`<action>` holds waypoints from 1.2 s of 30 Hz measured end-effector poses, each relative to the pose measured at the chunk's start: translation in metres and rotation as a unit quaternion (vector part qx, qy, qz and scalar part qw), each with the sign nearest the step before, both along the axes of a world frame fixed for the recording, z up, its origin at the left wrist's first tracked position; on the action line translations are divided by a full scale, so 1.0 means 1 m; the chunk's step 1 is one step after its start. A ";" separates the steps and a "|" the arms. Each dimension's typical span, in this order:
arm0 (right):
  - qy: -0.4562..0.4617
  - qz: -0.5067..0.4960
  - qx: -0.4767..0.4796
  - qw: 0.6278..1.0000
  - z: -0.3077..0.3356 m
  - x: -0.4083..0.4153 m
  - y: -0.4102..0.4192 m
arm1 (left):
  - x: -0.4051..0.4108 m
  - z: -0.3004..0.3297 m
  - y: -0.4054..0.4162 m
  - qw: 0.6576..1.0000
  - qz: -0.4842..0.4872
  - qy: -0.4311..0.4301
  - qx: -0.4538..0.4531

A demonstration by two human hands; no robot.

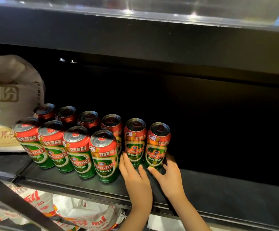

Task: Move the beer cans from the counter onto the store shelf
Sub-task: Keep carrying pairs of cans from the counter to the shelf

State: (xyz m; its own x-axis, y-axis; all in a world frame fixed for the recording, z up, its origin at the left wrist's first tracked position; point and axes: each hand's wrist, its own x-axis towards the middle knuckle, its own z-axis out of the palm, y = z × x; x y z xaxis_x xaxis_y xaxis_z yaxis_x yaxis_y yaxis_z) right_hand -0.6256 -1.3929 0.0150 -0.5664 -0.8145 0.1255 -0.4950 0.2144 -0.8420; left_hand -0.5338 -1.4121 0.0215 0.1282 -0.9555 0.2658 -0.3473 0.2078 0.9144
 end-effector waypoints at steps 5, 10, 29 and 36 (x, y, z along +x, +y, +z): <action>-0.029 0.004 0.018 0.999 0.004 0.000 0.002 | 0.013 0.010 0.015 0.994 -0.060 -0.006 0.088; -0.004 0.006 0.024 1.000 0.015 0.009 0.018 | 0.040 0.019 0.019 0.972 -0.163 -0.088 0.142; 0.075 -0.305 0.222 0.923 0.036 0.078 0.318 | 0.018 0.038 0.114 0.712 -0.648 -0.268 -0.034; 0.007 -0.461 0.202 0.864 0.042 0.165 0.445 | 0.037 0.054 0.247 0.587 -0.763 -0.272 -0.019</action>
State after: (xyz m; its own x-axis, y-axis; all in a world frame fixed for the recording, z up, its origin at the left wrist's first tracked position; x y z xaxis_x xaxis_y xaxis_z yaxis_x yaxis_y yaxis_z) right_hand -0.4610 -0.9479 0.0566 -0.9987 0.0020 -0.0518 0.0329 0.7978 -0.6020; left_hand -0.4972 -1.1652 0.0750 -0.9818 0.1590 -0.1036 0.0309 0.6726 0.7393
